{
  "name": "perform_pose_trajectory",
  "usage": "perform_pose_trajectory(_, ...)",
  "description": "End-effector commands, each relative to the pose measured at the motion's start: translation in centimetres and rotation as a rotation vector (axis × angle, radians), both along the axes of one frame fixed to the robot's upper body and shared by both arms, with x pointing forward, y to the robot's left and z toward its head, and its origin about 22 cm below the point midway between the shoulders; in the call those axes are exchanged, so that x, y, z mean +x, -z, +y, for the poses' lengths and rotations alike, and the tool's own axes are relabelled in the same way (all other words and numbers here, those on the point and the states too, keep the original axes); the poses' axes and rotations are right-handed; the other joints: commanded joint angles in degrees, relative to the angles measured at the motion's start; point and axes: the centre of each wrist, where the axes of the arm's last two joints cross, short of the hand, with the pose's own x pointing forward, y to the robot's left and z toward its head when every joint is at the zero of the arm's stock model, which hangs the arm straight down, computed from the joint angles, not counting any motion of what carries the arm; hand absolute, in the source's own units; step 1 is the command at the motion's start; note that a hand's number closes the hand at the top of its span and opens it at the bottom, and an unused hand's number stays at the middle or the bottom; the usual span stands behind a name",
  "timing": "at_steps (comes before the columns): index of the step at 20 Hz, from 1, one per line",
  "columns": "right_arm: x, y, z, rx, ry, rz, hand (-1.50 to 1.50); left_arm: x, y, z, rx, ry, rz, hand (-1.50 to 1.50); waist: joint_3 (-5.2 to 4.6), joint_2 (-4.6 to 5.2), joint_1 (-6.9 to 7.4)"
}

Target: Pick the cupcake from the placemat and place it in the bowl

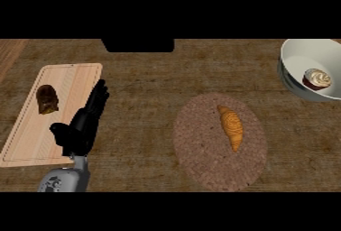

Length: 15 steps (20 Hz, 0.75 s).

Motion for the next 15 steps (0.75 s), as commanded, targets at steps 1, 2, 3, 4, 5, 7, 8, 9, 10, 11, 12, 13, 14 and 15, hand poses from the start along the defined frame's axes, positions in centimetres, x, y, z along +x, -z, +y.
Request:
perform_pose_trajectory(1, -2.2, -0.6, -2.4, 0.069, -0.022, -0.066, -1.50, -0.2, 0.4, -0.7, 0.006, -0.006, 0.004, 0.00, 0.00, -0.01, -0.15)
perform_pose_trajectory(2, -3.1, -0.4, -2.5, 0.069, -0.057, -0.031, -1.50, -0.6, 0.7, -0.6, -0.008, -0.013, -0.003, 0.00, -0.04, -0.22, -0.61)
perform_pose_trajectory(3, -3.1, 1.4, -1.1, 0.091, -0.066, -0.044, -1.50, -0.1, -0.2, 1.4, 0.003, -0.004, 0.016, 0.00, -0.06, -0.34, -0.85)
perform_pose_trajectory(4, -4.8, -0.4, -3.7, 0.077, -0.101, -0.050, -1.50, -0.1, 0.3, 0.2, -0.004, 0.000, 0.016, 0.00, -0.05, -0.31, -1.07)
perform_pose_trajectory(5, -4.6, -0.1, -2.4, 0.087, -0.099, -0.054, -1.50, 0.3, -0.3, -1.4, -0.005, -0.013, -0.001, 0.00, -0.04, -0.22, -0.72)
perform_pose_trajectory(7, -5.7, 1.2, -1.9, 0.106, -0.130, -0.059, -1.50, -0.8, 1.1, -1.0, 0.010, 0.001, -0.004, 0.00, -0.04, -0.18, -0.60)
perform_pose_trajectory(8, -6.8, 1.6, -1.3, 0.109, -0.130, -0.069, -1.50, -0.9, -0.2, -0.1, 0.006, -0.016, 0.022, 0.00, -0.06, -0.41, -0.97)
perform_pose_trajectory(9, -7.7, 2.5, -2.8, 0.113, -0.151, -0.048, -1.50, 0.3, 0.7, 0.5, 0.004, -0.011, -0.006, 0.00, -0.02, -0.03, -0.50)
perform_pose_trajectory(10, -6.8, 2.1, -2.3, 0.116, -0.150, -0.065, -1.50, -0.1, -1.3, 0.1, 0.003, 0.004, -0.006, 0.00, 0.00, 0.05, 0.12)
perform_pose_trajectory(11, -8.5, 1.1, -3.0, 0.098, -0.174, -0.055, -1.50, 0.7, 0.9, -1.8, -0.013, 0.011, 0.006, 0.00, -0.03, -0.02, -0.55)
perform_pose_trajectory(12, -7.7, 3.3, -1.9, 0.106, -0.147, -0.077, -1.50, -0.3, 0.8, 1.3, -0.003, 0.010, 0.000, 0.00, 0.00, 0.11, 0.16)
perform_pose_trajectory(13, -9.9, 2.6, -2.1, 0.092, -0.172, -0.050, -1.50, 0.8, 1.0, -0.1, -0.017, -0.001, -0.005, 0.00, -0.04, -0.02, -0.49)
perform_pose_trajectory(14, -9.6, 4.0, -0.9, 0.086, -0.165, -0.050, -1.50, 0.7, -0.5, -1.6, -0.004, 0.011, 0.005, 0.00, -0.01, 0.01, -0.18)
perform_pose_trajectory(15, -9.6, 2.9, -2.2, 0.104, -0.171, -0.053, -1.50, 0.3, 0.3, 0.7, 0.003, 0.005, 0.013, 0.00, 0.00, 0.10, 0.14)
